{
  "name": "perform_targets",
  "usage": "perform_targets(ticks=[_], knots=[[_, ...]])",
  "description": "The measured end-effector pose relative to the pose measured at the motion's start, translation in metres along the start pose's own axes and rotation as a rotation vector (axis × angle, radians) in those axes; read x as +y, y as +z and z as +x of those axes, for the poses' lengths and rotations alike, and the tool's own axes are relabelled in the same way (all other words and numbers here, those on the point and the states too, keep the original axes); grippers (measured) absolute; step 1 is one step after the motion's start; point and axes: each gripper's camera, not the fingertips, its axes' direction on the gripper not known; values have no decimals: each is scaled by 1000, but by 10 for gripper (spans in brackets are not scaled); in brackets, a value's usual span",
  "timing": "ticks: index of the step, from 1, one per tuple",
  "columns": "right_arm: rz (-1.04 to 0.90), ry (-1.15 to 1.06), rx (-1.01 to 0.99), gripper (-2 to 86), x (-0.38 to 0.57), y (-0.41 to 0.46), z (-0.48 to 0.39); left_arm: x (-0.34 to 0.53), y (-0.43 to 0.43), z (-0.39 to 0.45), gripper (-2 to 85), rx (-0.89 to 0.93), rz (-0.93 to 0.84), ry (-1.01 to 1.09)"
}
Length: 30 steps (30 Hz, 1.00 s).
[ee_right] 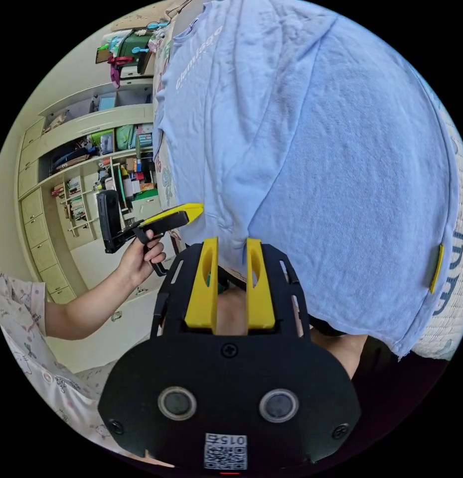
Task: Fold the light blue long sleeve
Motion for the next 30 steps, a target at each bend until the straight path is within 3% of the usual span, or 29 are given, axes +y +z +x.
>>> perform_targets(ticks=[10, 15, 23, 27, 30], knots=[[61, 88, 38, 24, -11, 50, -10, -33, -53, 65, 25, 47, 6, 3], [54, 51, 42, 17, -36, 93, -30, -60, -110, 122, 19, -110, -15, 95], [-36, 35, 178, 36, -87, 156, -28, -103, -100, 147, 8, -234, -85, 32], [-124, -58, 166, 54, -103, 152, -13, -116, -129, 164, 23, -259, -113, 0], [-40, -106, 156, 50, -114, 106, 8, -128, -179, 191, 44, -215, -6, 34]])
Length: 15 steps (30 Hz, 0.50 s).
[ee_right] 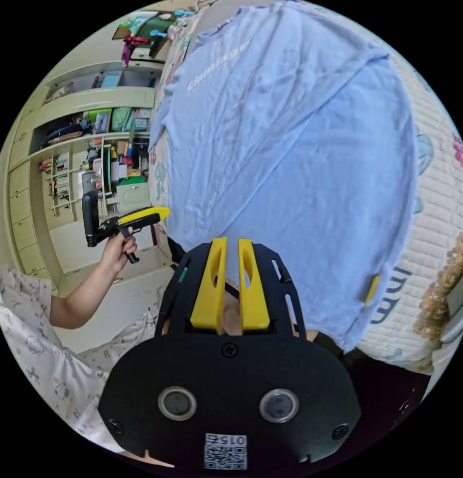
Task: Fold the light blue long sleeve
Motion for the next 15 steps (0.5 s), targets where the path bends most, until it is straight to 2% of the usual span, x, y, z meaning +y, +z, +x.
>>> perform_targets(ticks=[3, 5, 8, 10, 11, 13, 15], knots=[[187, 33, 105, 52, -21, -64, 34, -28, -42, 34, 60, 149, 124, 76], [298, 55, 179, 60, -44, -97, 49, -50, -48, 62, 64, 216, 126, 130], [389, 119, 224, 102, -101, -125, 79, -78, -44, 102, 67, 190, 80, 176], [426, 233, 185, 116, -134, -132, 112, -88, -42, 113, 68, 190, 51, 158], [454, 301, 105, 112, -151, -132, 137, -94, -43, 118, 69, 186, 26, 144], [486, 343, -6, 82, -170, -127, 163, -102, -47, 126, 67, 135, -11, 147], [486, 370, 24, 31, -191, -118, 179, -115, -65, 138, 62, 90, -11, 177]])
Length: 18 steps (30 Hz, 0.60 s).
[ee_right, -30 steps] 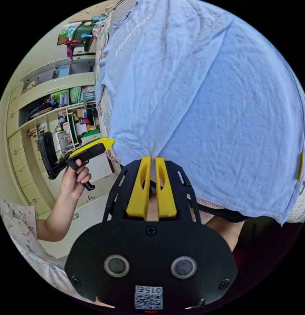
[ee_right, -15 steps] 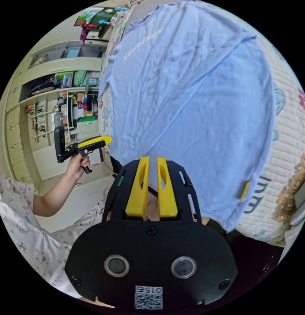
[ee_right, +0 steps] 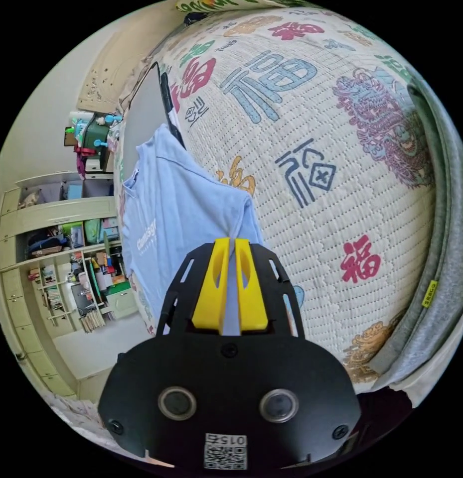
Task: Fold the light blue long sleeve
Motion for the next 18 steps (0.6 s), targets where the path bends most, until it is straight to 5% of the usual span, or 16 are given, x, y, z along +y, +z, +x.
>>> perform_targets(ticks=[12, 18], knots=[[3, -146, 260, 32, -56, 91, 1, -98, -118, 23, 21, -162, -55, 59], [-1, -154, 235, 57, -41, 87, 22, -126, -238, -36, 25, 99, 92, -74]])
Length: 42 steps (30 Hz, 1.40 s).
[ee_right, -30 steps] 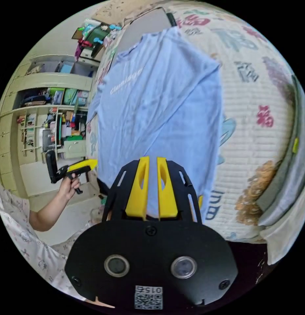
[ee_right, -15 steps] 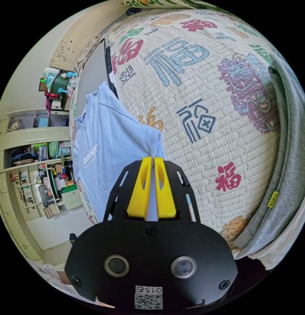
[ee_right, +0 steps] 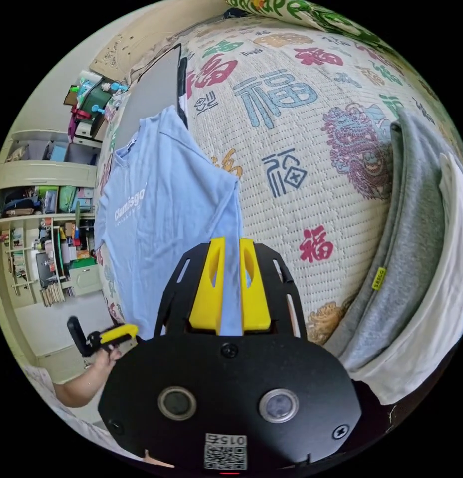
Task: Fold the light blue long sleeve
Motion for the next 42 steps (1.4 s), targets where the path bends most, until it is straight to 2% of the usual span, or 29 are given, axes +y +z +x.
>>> perform_targets(ticks=[1, 3, 7, 10, 13, 15, 18, 20, 24, 27, 31, 34, 36, 38, 40, 42], knots=[[-2, -16, 2, 57, 5, 0, -2, -3, -19, -11, 28, 25, 32, -36], [-15, -91, 17, 56, 26, 1, -18, -11, -104, -68, 46, 87, 208, -177], [-59, -209, 6, 39, 52, 25, -69, -13, -233, -183, 87, 28, 492, -424], [-44, -259, -117, 10, 56, 48, -140, -14, -314, -291, 114, 13, 680, -635], [92, -235, -347, -1, 42, 39, -231, -21, -369, -391, 125, 11, 796, -796], [259, -245, -674, -3, 26, 5, -304, -29, -399, -463, 134, 27, 854, -915], [387, -282, -946, -5, 6, -32, -384, -36, -424, -535, 144, 64, 930, -1060], [422, -313, -1032, -5, -3, -40, -421, -45, -432, -569, 154, 95, 975, -1112], [389, -356, -1177, -5, -13, -23, -477, -79, -442, -629, 142, 124, 931, -1181], [338, -344, -1252, -5, -16, 2, -497, -90, -444, -650, 138, 138, 987, -1195], [314, -350, -1252, -5, -19, 21, -511, -107, -439, -668, 135, 203, 997, -1197], [301, -431, -1261, -5, -16, 21, -525, -119, -434, -670, 97, 211, 952, -1216], [299, -513, -1249, -5, -14, 14, -533, -121, -428, -661, 40, 241, 926, -1217], [319, -556, -1236, -5, -11, 6, -534, -121, -429, -641, 17, 268, 1004, -1148], [353, -598, -1192, -5, -5, -5, -532, -126, -445, -599, 9, 143, 1068, -1048], [446, -630, -1070, -5, 6, -20, -519, -154, -477, -505, 4, -136, 1062, -738]])
